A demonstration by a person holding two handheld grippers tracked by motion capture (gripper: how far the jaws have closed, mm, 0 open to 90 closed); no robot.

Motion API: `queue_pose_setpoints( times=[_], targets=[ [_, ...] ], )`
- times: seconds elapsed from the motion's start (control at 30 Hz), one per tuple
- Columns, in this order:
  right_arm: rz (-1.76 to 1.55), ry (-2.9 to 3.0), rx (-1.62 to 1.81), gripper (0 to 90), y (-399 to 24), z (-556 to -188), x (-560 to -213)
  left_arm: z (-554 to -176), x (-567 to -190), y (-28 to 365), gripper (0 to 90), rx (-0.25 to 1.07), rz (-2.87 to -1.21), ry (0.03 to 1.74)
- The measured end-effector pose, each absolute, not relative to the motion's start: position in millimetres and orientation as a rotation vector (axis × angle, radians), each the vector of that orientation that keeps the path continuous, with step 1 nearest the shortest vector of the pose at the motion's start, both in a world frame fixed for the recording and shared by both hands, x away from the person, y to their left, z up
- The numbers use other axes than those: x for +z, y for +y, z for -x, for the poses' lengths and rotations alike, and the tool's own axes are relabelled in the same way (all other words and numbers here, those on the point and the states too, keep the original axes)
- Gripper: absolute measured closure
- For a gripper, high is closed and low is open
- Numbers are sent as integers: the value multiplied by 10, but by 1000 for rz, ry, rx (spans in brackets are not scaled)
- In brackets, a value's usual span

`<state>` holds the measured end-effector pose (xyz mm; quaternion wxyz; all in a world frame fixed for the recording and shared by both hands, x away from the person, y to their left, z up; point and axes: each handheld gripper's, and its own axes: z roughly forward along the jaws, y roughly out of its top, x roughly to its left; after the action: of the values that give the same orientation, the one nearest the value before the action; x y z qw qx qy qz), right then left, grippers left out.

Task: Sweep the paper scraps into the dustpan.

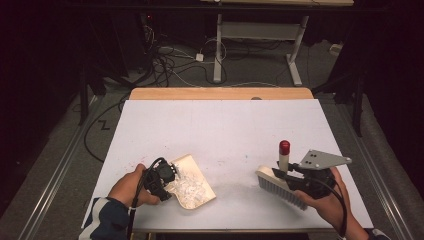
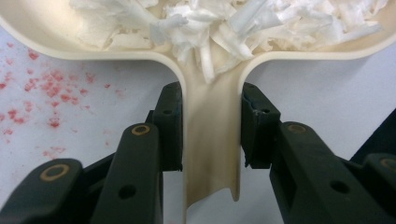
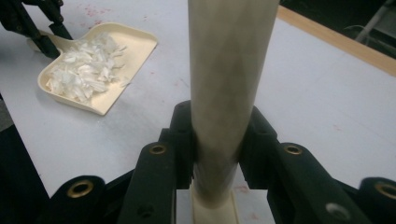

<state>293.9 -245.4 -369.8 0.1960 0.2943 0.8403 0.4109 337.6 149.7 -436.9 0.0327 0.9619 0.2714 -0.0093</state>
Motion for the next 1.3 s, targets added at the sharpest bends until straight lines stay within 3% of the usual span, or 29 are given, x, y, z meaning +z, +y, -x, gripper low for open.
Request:
queue_pose_setpoints(
  times=[0.37, 0.67, 0.9, 1.3],
  targets=[
    [-647, 2405, 1264, 718, -1688, -3064, -3767, -3372, -4378, 1496, 633, -24, -2954, 840],
    [-633, 2315, 1367, 718, -1829, -3059, -3564, -3375, -4390, 1488, 633, -25, -2960, 833],
    [-711, 2328, 1281, 717, -1917, -3109, -3675, -3381, -4385, 1458, 633, -24, -2965, 830],
    [-552, 2463, 1286, 717, -1290, -3038, -3879, -3378, -4406, 1444, 633, -16, -2955, 839]
  ],
)
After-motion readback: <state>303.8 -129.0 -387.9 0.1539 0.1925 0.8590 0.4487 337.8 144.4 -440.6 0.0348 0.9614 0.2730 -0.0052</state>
